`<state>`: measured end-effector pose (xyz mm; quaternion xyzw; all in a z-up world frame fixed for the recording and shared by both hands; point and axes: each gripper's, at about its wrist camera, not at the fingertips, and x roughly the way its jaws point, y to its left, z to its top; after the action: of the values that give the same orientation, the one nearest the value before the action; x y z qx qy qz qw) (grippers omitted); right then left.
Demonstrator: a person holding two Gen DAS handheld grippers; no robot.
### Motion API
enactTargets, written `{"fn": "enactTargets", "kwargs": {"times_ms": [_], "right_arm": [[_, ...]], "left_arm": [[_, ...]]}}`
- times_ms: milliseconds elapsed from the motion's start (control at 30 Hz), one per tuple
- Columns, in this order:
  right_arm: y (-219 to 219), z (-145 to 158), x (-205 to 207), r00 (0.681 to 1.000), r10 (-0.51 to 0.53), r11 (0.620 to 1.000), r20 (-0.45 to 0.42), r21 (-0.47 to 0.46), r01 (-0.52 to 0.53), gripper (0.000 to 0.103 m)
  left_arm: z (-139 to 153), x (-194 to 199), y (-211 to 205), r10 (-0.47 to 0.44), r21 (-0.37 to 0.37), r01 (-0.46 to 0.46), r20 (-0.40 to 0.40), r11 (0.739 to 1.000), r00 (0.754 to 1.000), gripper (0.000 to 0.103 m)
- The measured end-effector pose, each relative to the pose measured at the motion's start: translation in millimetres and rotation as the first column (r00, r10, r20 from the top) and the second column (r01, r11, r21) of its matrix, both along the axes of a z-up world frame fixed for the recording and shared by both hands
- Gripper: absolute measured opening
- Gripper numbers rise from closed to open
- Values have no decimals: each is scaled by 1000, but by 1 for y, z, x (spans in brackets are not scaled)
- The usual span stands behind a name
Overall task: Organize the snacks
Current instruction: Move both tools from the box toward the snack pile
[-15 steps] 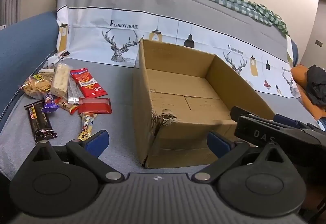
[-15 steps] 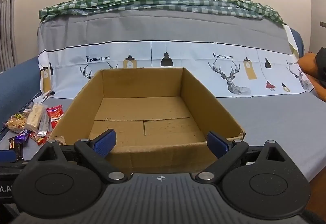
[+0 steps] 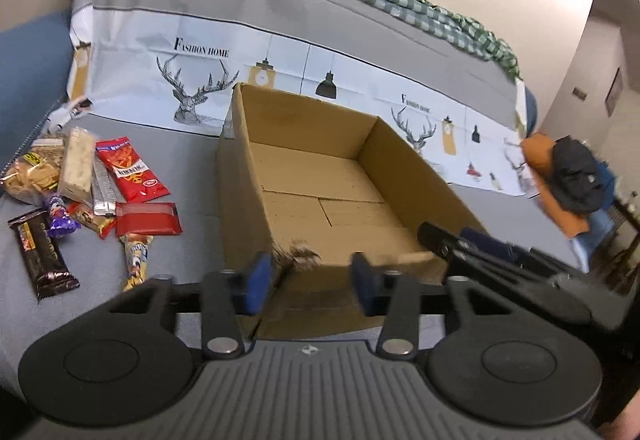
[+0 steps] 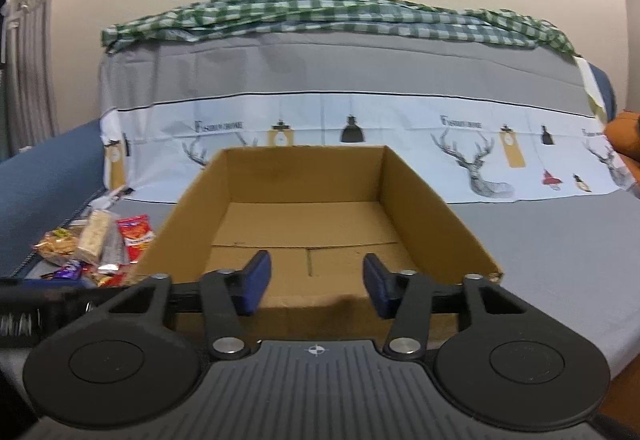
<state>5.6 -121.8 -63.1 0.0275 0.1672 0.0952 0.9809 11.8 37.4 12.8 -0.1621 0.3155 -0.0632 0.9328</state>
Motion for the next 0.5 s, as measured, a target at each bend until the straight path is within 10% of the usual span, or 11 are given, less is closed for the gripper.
{"fn": "enactTargets", "kwargs": {"times_ms": [267, 500], "right_arm": [[24, 9, -8, 994, 114, 993, 0, 10, -114, 49], [67, 15, -15, 968, 249, 968, 19, -11, -249, 49]], "left_arm": [[-22, 16, 93, 106, 24, -106, -36, 994, 994, 34], [-59, 16, 164, 283, -153, -299, -118, 942, 952, 35]]}}
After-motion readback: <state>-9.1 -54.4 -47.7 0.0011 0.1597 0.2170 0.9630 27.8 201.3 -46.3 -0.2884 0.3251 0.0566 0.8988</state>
